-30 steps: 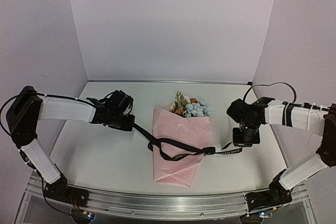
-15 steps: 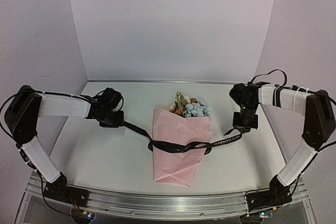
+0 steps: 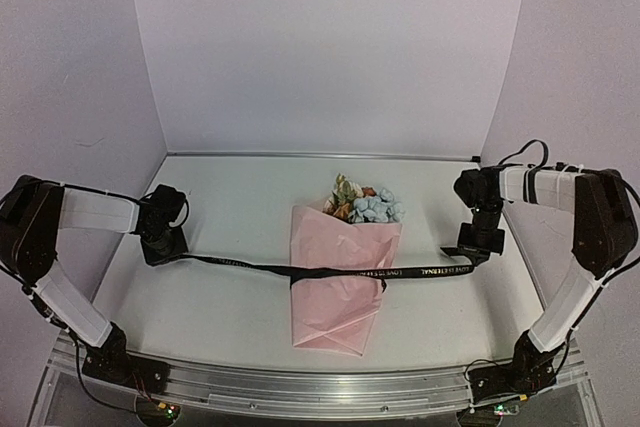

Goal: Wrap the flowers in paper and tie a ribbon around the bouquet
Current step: Cross the ribbon over the folded bouquet.

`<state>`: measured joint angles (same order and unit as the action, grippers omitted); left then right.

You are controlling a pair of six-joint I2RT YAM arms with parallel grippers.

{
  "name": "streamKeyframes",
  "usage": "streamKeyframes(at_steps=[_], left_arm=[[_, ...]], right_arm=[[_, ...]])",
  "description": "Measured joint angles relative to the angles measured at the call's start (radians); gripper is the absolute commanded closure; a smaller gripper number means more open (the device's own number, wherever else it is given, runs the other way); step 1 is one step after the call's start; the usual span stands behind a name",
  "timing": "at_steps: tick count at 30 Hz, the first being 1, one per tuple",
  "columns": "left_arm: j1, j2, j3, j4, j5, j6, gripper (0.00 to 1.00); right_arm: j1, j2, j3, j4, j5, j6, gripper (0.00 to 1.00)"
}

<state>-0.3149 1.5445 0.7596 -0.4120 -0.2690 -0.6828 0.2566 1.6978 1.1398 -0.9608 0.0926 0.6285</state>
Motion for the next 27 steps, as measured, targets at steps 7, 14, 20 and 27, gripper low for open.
streamKeyframes(at_steps=[7,14,20,27], left_arm=[[0.017,-0.001,-0.036,0.006,0.011,-0.042,0.92],[0.024,-0.009,-0.037,0.052,0.075,-0.046,0.68],[0.024,-0.085,-0.037,0.064,0.108,-0.033,0.28],[0.013,-0.242,-0.027,0.1,0.211,0.118,0.18]], right_arm=[[-0.049,-0.006,-0.046,-0.03,-0.001,0.001,1.0],[-0.065,-0.016,-0.048,-0.045,-0.069,-0.003,0.79],[-0.065,-0.05,-0.049,-0.05,-0.122,-0.025,0.47],[-0.037,-0.154,-0.05,-0.051,-0.158,-0.113,0.36]])
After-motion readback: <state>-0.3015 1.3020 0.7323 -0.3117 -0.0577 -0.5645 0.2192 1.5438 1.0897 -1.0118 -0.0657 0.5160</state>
